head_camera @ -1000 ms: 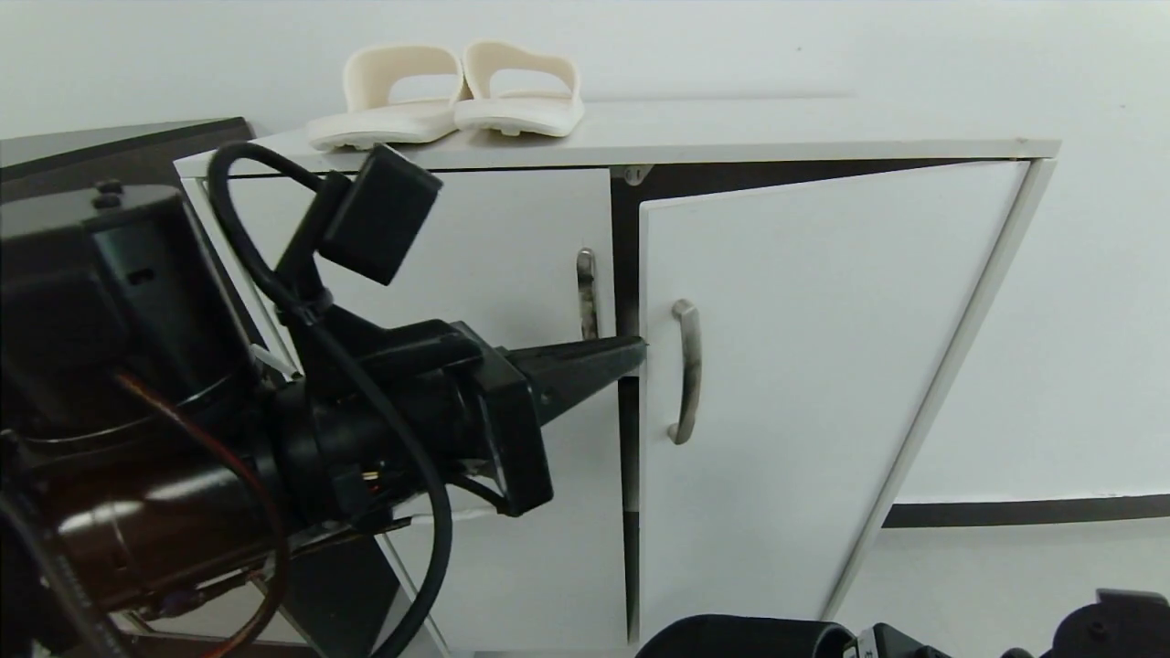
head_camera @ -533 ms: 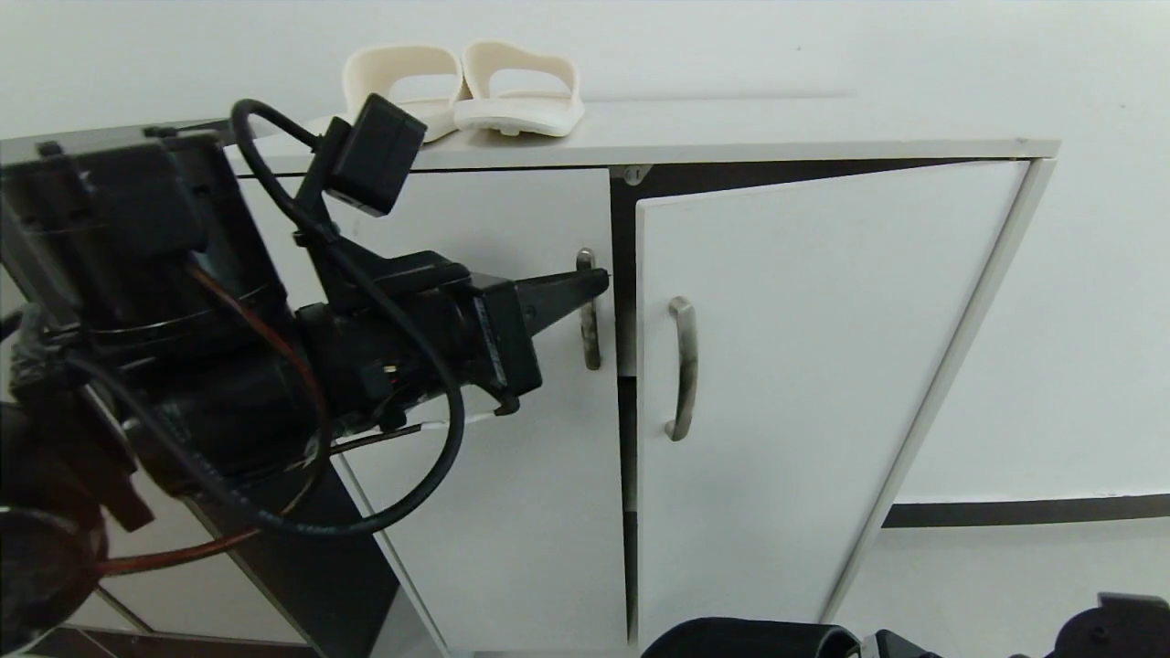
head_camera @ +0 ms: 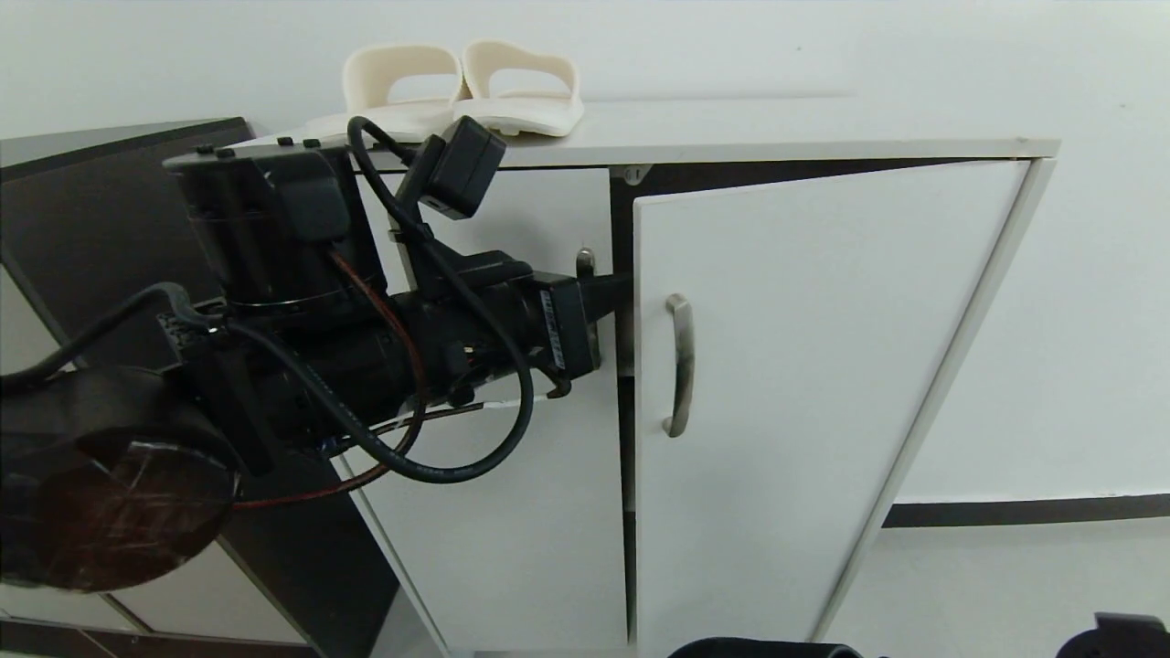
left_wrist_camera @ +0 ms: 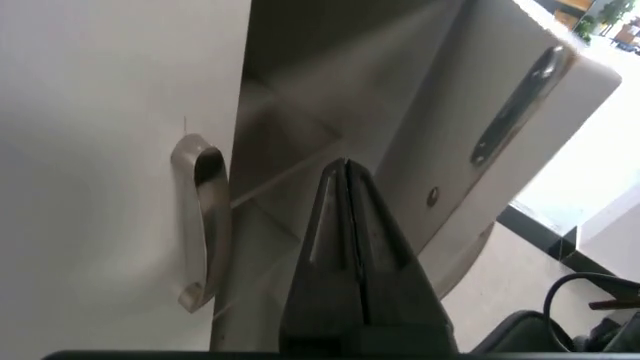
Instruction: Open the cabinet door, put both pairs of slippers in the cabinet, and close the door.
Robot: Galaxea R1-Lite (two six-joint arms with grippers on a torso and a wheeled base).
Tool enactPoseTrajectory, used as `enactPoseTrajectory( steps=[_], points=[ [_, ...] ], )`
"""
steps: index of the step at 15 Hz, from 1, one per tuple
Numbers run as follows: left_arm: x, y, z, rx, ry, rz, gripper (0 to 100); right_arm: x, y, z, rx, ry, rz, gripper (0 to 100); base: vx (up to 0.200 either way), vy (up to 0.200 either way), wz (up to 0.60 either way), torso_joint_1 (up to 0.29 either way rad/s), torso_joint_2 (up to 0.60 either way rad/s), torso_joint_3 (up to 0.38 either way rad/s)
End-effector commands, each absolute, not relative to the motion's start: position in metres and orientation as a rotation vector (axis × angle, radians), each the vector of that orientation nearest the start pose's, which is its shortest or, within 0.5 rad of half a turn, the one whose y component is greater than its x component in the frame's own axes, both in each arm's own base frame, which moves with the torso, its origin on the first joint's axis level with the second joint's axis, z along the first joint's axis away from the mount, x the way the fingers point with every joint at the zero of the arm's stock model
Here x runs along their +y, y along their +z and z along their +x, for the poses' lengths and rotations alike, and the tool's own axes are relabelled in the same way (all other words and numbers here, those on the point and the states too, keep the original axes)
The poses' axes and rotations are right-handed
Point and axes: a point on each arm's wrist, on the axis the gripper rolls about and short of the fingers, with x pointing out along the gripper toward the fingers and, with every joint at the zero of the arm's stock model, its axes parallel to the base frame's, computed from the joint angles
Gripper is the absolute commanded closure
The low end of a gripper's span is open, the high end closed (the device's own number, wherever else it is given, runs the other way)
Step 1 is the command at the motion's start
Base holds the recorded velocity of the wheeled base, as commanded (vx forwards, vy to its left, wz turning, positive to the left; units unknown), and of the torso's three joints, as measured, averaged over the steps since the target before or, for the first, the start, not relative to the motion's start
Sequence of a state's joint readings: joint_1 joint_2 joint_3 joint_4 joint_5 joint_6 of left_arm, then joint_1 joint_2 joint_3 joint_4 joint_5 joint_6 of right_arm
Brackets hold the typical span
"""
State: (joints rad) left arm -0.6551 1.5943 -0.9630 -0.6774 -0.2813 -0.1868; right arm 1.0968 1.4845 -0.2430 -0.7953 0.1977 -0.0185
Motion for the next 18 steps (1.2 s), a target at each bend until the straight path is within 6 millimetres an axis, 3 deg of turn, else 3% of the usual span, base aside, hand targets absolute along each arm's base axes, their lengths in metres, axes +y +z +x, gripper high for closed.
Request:
enactPoseTrajectory(
  steps=[1,3,6,9,11,13,14,15,17,18],
  points=[
    [-0.187,0.257,0.231,0.061,-0.943,-0.183,100,0.176,0.111,0.08,0.434,1.295,-0.235,100,-0.2,0.0,0.0,0.007,0.0,0.002],
    [-0.197,0.254,0.217,0.091,-0.998,-0.208,100,0.174,0.107,0.072,0.453,1.339,-0.245,100,-0.2,0.0,0.0,0.002,0.0,0.005],
    [-0.224,0.242,0.176,0.106,-1.185,-0.203,100,0.165,0.102,0.049,0.426,1.461,-0.259,100,-0.2,0.0,0.0,0.004,0.01,0.004],
    [-0.228,0.239,0.178,0.113,-1.18,-0.201,100,0.166,0.096,0.045,0.412,1.486,-0.277,100,-0.2,0.0,0.0,-0.002,0.0,0.001],
    [-0.207,0.244,0.194,0.073,-1.062,-0.201,100,0.179,0.096,0.061,0.429,1.393,-0.263,100,0.0,0.0,0.0,0.0,0.0,0.0],
    [-0.164,0.273,0.195,-0.054,-0.769,-0.232,100,0.196,0.096,0.109,0.44,0.991,-0.183,100,0.0,0.0,0.0,0.0,0.0,0.0],
    [-0.142,0.289,0.179,-0.103,-0.642,-0.252,100,0.203,0.098,0.125,0.422,0.799,-0.102,100,0.0,0.0,0.0,0.0,0.0,0.0],
    [-0.12,0.291,0.161,-0.092,-0.535,-0.227,100,0.211,0.103,0.135,0.375,0.669,-0.035,100,0.0,0.0,0.0,0.0,0.0,0.0],
    [-0.058,0.251,0.111,0.025,-0.231,-0.088,100,0.223,0.106,0.158,0.308,0.416,-0.002,100,0.0,0.0,0.0,0.0,0.0,0.0],
    [-0.046,0.242,0.097,0.021,-0.168,-0.059,100,0.223,0.103,0.163,0.305,0.371,-0.01,100,0.0,0.0,0.0,0.0,0.0,0.0]
  ],
)
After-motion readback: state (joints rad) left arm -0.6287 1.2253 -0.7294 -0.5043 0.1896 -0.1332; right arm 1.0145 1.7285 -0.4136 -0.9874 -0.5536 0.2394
